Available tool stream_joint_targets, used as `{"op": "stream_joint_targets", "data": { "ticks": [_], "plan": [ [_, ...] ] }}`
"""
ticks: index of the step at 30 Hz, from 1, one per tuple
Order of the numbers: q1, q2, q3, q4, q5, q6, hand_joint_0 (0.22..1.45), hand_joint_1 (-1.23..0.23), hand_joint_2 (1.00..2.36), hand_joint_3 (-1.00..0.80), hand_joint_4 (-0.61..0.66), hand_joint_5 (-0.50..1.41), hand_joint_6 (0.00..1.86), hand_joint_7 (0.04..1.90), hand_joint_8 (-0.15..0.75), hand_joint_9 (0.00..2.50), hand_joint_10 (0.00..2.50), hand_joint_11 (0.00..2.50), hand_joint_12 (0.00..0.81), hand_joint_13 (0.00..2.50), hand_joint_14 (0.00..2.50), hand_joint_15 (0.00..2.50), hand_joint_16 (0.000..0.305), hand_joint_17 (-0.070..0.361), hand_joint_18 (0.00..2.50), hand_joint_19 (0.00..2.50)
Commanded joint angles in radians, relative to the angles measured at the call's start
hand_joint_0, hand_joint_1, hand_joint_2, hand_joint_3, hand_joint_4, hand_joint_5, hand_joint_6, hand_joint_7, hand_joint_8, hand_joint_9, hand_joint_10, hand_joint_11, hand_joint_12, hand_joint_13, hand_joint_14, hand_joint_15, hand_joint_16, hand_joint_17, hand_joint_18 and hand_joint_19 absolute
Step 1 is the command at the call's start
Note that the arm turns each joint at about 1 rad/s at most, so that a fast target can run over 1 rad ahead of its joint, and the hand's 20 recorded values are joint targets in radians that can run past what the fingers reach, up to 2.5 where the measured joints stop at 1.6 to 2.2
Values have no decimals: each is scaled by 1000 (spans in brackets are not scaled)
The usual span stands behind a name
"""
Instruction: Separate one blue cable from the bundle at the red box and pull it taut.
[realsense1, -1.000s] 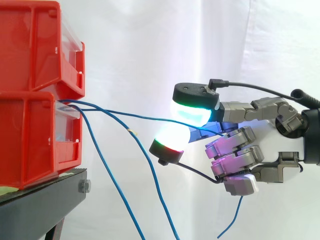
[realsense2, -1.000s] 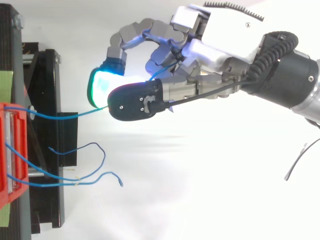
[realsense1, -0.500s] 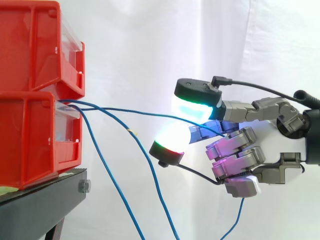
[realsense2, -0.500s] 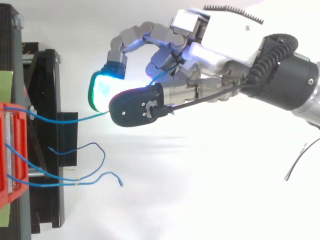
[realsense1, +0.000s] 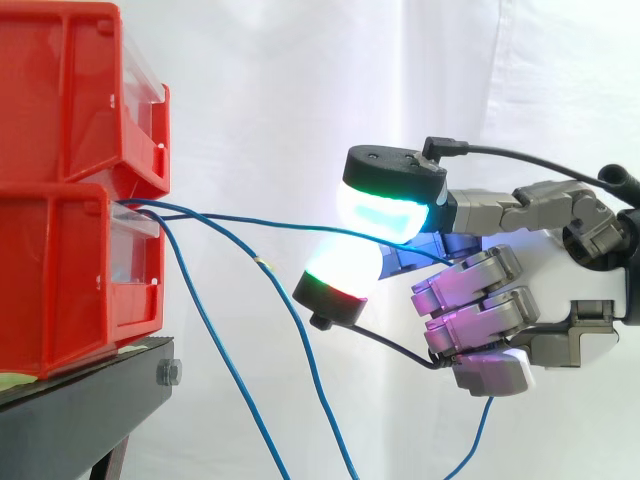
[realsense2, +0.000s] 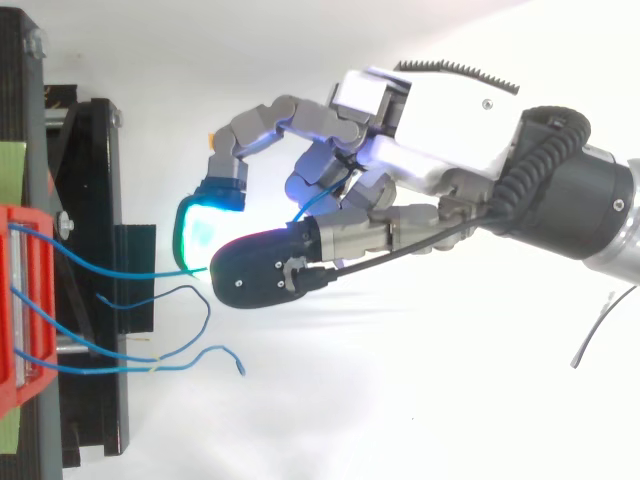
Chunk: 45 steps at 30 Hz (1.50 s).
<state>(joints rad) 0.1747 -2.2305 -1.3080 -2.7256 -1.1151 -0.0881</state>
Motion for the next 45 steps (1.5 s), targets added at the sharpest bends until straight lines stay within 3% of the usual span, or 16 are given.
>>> {"op": "stream_joint_targets", "data": {
  "ticks": [1, 9, 14, 19, 28, 38, 45],
  "plan": [
    [3, 0, 3, 0, 0, 1, 615, -735, 1023, -201, 83, -205, 858, 1045, 520, 1283, 2500, 2500, 477, 1680, 2500, 1466, 147, 110, 2146, 734],
    [11, 0, 9, -2, -2, 2, 614, -801, 1030, -105, -94, -189, 842, 1136, 458, 1251, 2500, 2500, 445, 1614, 2500, 1516, 140, 105, 2090, 849],
    [20, 0, 9, -5, -2, 4, 599, -751, 1020, -227, 31, -191, 843, 1134, 474, 1253, 2500, 2500, 450, 1601, 2500, 1484, 137, 103, 2088, 839],
    [32, 0, 9, -5, 3, 14, 618, -701, 1012, -360, 52, -191, 841, 1152, 475, 1248, 2500, 2500, 452, 1599, 2500, 1471, 134, 100, 2094, 870],
    [32, 0, 9, -5, 4, 14, 625, -623, 1000, -500, 135, -181, 848, 1173, 477, 1276, 2500, 2500, 447, 1602, 2500, 1505, 131, 98, 2123, 911],
    [32, 0, 9, -6, 1, 14, 613, -564, 1000, -500, 162, -170, 847, 1189, 482, 1285, 2500, 2500, 447, 1603, 2500, 1514, 136, 102, 2130, 920],
    [32, 0, 9, -16, 3, 14, 621, -729, 1018, -306, 93, -169, 845, 1215, 461, 1266, 2500, 2500, 444, 1591, 2500, 1525, 135, 101, 2119, 958]
  ]
}}
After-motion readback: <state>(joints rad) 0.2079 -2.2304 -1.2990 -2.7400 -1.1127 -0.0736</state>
